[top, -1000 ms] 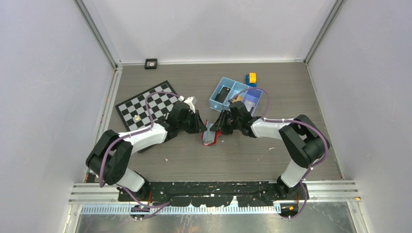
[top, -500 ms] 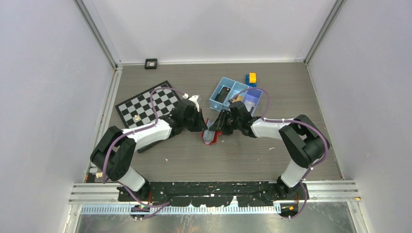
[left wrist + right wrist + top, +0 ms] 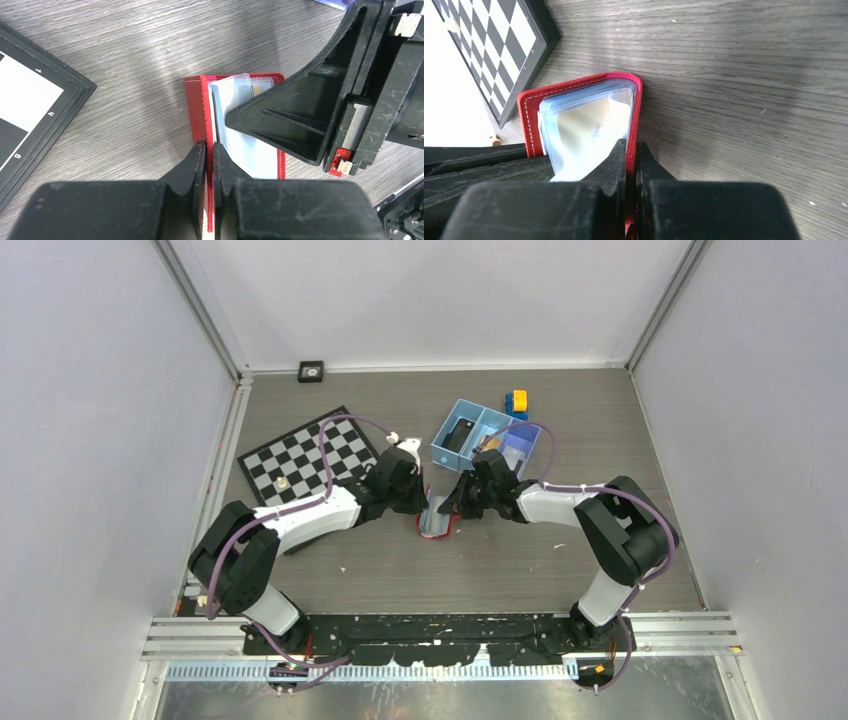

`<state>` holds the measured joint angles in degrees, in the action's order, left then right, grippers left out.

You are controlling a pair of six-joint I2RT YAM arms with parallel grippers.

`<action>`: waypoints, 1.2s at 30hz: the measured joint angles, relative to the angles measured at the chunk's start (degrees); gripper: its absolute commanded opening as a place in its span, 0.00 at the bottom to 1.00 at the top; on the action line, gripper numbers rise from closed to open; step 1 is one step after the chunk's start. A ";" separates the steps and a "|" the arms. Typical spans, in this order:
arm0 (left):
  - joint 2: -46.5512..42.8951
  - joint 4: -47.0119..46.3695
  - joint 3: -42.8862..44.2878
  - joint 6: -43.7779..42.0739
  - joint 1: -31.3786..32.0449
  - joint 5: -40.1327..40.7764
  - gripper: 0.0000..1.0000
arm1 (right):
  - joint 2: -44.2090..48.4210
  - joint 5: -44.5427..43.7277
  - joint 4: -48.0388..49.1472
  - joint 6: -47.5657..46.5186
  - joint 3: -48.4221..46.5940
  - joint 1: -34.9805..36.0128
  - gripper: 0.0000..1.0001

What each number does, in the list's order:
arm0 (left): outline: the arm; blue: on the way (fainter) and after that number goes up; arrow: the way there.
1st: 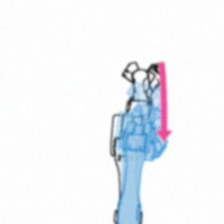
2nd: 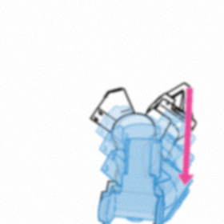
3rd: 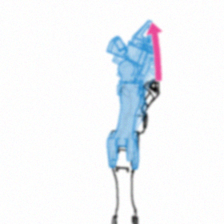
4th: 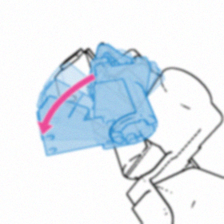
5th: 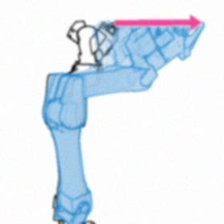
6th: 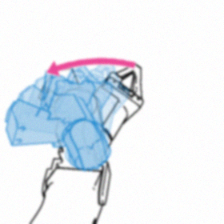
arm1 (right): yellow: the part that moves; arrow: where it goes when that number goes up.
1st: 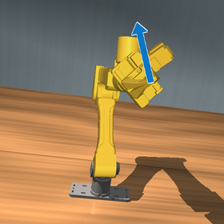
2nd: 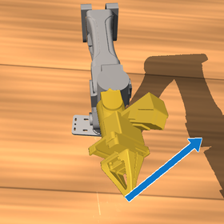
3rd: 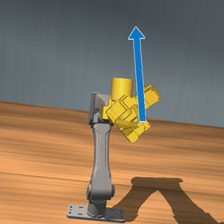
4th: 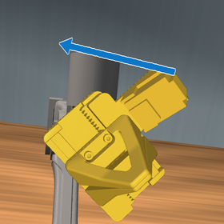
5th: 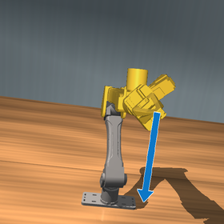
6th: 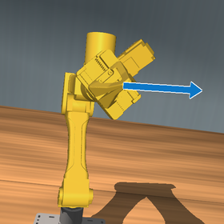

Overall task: Take the credit cards out of the card holder
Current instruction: Remove the credit card from the card holder.

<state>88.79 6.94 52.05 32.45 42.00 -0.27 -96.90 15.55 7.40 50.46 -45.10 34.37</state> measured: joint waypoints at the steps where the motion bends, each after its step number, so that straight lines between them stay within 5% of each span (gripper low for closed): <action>1: 0.00 0.26 0.11 -0.09 0.13 0.44 0.00 | 0.00 -0.17 -0.35 0.02 -0.02 -0.07 0.03; 28: 1.86 5.03 4.11 -2.10 2.32 3.32 0.11 | -2.16 1.07 -2.60 -1.25 -2.60 -1.11 0.00; 36: 4.76 9.40 8.79 -3.98 4.33 5.62 0.00 | -2.16 0.98 -2.32 -1.18 -2.60 -1.11 0.01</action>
<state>93.56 16.34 60.84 28.47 46.33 5.34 -99.07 16.53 5.08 49.28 -47.70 33.26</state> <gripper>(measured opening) 0.023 0.100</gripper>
